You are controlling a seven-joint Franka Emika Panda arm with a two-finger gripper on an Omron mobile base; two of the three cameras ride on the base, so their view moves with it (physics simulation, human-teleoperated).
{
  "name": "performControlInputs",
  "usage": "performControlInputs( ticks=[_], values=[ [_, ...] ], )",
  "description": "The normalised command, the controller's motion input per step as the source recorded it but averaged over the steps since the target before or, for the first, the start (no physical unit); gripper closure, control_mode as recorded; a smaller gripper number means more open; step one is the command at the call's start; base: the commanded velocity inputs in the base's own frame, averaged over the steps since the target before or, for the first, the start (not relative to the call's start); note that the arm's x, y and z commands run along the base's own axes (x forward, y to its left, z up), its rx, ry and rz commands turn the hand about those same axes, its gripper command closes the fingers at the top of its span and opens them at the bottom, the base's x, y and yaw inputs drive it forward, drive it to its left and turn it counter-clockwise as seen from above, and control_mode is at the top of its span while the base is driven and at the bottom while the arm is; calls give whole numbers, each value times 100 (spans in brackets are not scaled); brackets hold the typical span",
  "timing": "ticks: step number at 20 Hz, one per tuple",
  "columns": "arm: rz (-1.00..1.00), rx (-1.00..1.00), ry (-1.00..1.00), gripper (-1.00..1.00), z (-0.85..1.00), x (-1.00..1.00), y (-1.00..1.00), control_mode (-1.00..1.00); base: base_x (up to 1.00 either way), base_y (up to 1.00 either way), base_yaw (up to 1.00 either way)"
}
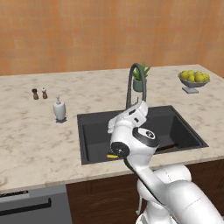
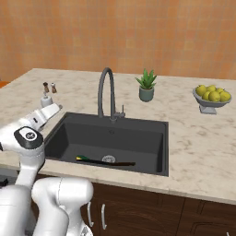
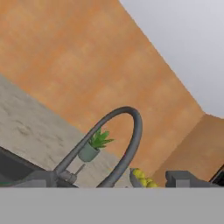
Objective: Pick the pan and sponge and place them into the sink. Then turn on the water.
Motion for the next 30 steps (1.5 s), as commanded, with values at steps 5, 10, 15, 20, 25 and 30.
performControlInputs(
  ticks=[5,10,15,20,25,30],
  values=[
    [-1,44,0,-100,82,-53,-83,-100,0,0,0],
    [0,42,-7,-100,78,-61,-80,-100,0,0,0],
    [-4,40,-7,-100,51,-46,-78,-100,0,0,0],
    [-12,41,-8,-100,17,-25,-67,-100,0,0,0],
    [-5,53,1,-100,0,-4,-63,-100,0,0,0],
    [-5,62,2,-100,0,0,-53,-100,0,0,0]
  ],
)
